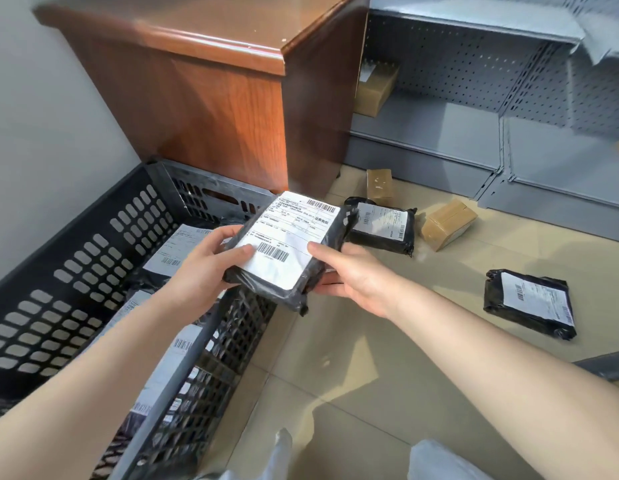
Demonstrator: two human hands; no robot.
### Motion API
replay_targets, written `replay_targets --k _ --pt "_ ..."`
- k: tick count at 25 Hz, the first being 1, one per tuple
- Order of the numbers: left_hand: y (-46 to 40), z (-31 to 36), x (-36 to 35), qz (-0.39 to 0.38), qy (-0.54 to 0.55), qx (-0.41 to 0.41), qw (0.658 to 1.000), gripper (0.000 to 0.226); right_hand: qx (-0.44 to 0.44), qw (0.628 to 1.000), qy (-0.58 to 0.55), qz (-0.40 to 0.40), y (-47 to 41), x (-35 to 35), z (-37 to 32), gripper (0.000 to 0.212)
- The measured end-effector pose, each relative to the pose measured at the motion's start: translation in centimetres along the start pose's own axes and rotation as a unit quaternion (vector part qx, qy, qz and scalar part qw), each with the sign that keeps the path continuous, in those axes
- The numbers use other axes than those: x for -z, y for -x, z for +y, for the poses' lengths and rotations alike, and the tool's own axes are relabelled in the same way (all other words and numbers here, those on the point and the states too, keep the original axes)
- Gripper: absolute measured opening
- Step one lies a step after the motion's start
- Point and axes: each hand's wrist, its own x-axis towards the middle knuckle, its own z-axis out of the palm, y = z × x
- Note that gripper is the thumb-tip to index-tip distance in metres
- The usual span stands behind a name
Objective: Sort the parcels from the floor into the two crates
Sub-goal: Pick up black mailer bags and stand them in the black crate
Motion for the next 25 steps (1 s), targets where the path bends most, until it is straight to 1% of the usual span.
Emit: replay_targets --k 3,5,7,9,11,13,16,18,20,21,25 --pt "0.1 0.8 3.1 0.031 -0.003 -0.025 0.999 0.027 0.008 0.996 0.088 -0.024 -0.8 -2.5 -1.0 0.043" --pt "-0.1 0.7 5.4 0.066 0.010 -0.025 0.997 0.026 0.021 0.987 0.155 -0.027 -1.2 -3.6 -0.9 0.039" --pt "-0.6 0.4 7.8 0.110 0.026 -0.017 0.993 0.025 0.056 0.973 0.221 -0.027 -1.6 -4.6 -0.4 0.037" --pt "-1.4 -0.3 10.1 0.164 0.037 -0.006 0.986 0.024 0.113 0.939 0.324 -0.015 -2.5 -5.1 0.4 0.038" --pt "-2.3 -1.3 12.0 0.226 0.031 0.009 0.974 0.024 0.167 0.892 0.420 -0.013 -3.3 -5.6 0.9 0.040" --pt "-3.3 -2.5 13.6 0.275 0.022 0.021 0.961 0.025 0.204 0.849 0.487 -0.025 -4.1 -6.2 1.1 0.042" --pt "-5.1 -4.4 16.0 0.321 0.007 0.037 0.946 0.030 0.216 0.796 0.563 -0.046 -5.2 -7.3 2.0 0.049" --pt "-6.5 -5.4 17.5 0.330 -0.022 0.042 0.943 0.036 0.215 0.763 0.609 -0.039 -5.7 -7.6 3.1 0.052" --pt "-7.8 -6.0 18.7 0.333 -0.045 0.047 0.941 0.040 0.233 0.736 0.635 -0.031 -5.9 -7.3 3.7 0.054" --pt "-8.4 -6.3 18.9 0.330 -0.054 0.048 0.941 0.039 0.239 0.730 0.640 -0.033 -6.0 -7.0 3.8 0.054" --pt "-10.7 -7.9 19.1 0.305 -0.061 0.068 0.948 0.032 0.248 0.731 0.635 -0.034 -6.2 -6.7 4.1 0.052"
